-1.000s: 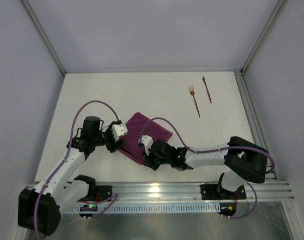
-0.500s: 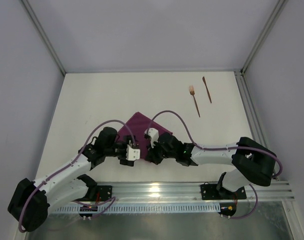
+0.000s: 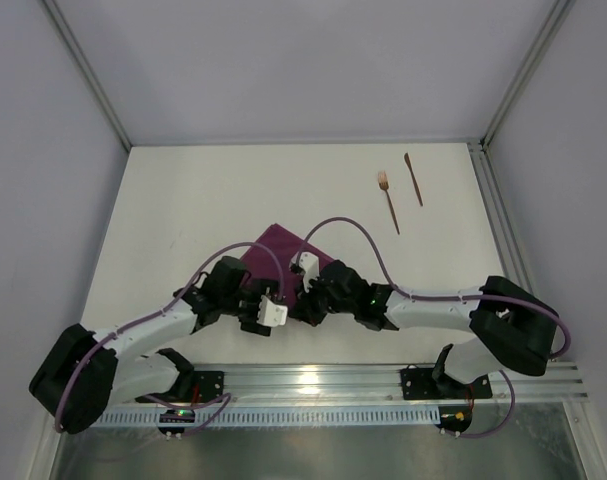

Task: Fold the napkin into a case and place the utensils inside
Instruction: Pick up the upper triangle-folded napkin from the center of the board.

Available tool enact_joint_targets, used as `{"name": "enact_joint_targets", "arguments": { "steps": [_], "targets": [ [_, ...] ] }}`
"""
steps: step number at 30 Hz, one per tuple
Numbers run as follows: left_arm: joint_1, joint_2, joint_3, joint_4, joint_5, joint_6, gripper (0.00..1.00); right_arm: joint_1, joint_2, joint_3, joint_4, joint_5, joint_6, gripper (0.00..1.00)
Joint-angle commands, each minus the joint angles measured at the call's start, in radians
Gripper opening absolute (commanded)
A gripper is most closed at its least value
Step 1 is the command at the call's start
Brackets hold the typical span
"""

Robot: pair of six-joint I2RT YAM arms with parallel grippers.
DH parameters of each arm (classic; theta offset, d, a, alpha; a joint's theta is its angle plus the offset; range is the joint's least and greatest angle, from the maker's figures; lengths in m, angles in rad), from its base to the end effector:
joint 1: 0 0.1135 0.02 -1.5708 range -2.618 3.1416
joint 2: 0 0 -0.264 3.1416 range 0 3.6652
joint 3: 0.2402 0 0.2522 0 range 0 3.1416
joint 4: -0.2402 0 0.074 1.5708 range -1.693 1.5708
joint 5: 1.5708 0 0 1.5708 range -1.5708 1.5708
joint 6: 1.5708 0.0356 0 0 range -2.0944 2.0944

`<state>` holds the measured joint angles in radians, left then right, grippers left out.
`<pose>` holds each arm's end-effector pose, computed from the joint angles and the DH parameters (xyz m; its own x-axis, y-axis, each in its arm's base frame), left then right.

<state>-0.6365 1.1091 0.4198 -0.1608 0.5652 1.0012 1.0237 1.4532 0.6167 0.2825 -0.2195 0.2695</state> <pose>0.1481 -0.1332 0.1622 0.3362 0.6358 -0.6948 0.9328 -0.1231 0.3387 0.1443 0.2519 0.1768 -0.5114 -0.3400 -0.7892 -0.8234 0.4566 0.3368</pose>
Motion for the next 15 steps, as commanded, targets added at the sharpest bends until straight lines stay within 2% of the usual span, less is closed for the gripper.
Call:
{"name": "enact_joint_targets", "arguments": {
  "steps": [1, 2, 3, 6, 11, 15],
  "targets": [
    [-0.008, 0.037, 0.011, 0.083, -0.021, 0.033, 0.77, -0.004, -0.047, 0.008, 0.058, -0.018, -0.003, 0.04],
    [-0.009, 0.041, 0.013, 0.081, -0.037, 0.036, 0.75, -0.007, -0.051, 0.006, 0.058, -0.021, -0.006, 0.04],
    [-0.009, 0.053, 0.014, 0.089, -0.050, 0.036, 0.67, -0.008, -0.051, 0.006, 0.057, -0.024, -0.009, 0.04],
    [-0.011, 0.077, 0.016, 0.084, -0.091, 0.062, 0.52, -0.013, -0.053, 0.006, 0.049, -0.034, -0.019, 0.04],
    [-0.011, 0.092, 0.016, 0.107, -0.140, 0.022, 0.36, -0.027, -0.062, 0.000, 0.041, -0.050, -0.033, 0.04],
    [-0.009, 0.035, 0.011, 0.106, -0.120, -0.018, 0.30, -0.040, -0.067, -0.015, 0.049, -0.058, -0.042, 0.04]
  ]
}}
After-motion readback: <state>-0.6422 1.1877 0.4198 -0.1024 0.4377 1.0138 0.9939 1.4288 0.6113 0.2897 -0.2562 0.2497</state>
